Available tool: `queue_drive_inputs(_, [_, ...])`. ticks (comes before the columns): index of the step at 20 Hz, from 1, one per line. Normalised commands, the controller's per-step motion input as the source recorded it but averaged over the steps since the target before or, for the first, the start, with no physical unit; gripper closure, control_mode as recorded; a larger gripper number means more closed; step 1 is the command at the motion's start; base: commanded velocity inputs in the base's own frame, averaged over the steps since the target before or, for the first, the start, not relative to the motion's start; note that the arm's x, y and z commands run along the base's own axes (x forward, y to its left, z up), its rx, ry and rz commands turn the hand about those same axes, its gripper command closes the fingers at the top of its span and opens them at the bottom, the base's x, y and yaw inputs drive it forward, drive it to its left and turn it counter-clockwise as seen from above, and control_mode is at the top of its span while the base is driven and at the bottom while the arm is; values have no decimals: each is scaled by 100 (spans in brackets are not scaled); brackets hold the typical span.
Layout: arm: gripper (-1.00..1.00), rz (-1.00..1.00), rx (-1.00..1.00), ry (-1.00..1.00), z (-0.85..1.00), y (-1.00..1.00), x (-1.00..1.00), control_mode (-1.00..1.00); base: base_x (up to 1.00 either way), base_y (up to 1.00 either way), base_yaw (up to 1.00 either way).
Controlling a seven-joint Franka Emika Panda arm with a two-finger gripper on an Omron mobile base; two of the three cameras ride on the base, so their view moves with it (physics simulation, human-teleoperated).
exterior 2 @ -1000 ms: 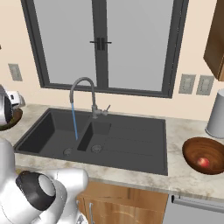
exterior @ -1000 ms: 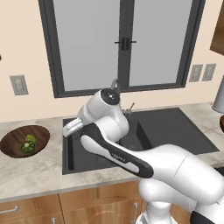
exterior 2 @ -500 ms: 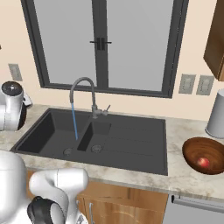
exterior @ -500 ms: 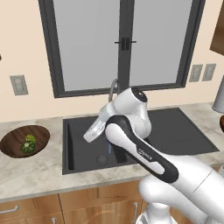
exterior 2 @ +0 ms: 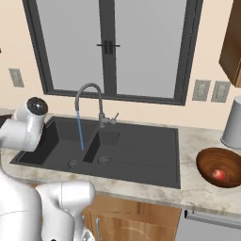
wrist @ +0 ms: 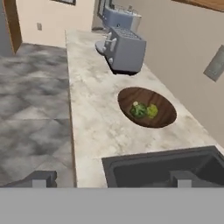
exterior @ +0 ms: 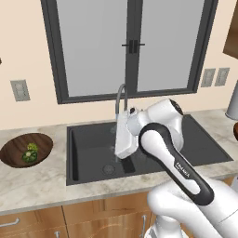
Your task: Pick the broccolis from the sink and place them in one bowl. Place the peach in the other bowl. Then turn off the sink faucet.
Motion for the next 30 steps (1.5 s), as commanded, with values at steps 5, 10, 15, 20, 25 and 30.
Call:
queue_drive_inputs(5, [-100,31,0,-22,4,-42,-12,-100,0,0,0])
queue_drive_inputs(10, [-100,2,0,-30,4,-50,-46,-100,0,0,0])
queue_drive_inputs(15, [-100,-9,0,-31,0,-46,-32,-100,0,0,0])
queue_drive_inputs(20, [-100,-20,0,-20,0,-69,-5,-100,0,0,0])
queue_drive_inputs(25, [-100,-28,3,-30,-1,-74,-15,-100,0,0,0])
queue_drive_inputs(30, [-100,-23,6,-22,-13,-52,0,-100,0,0,0])
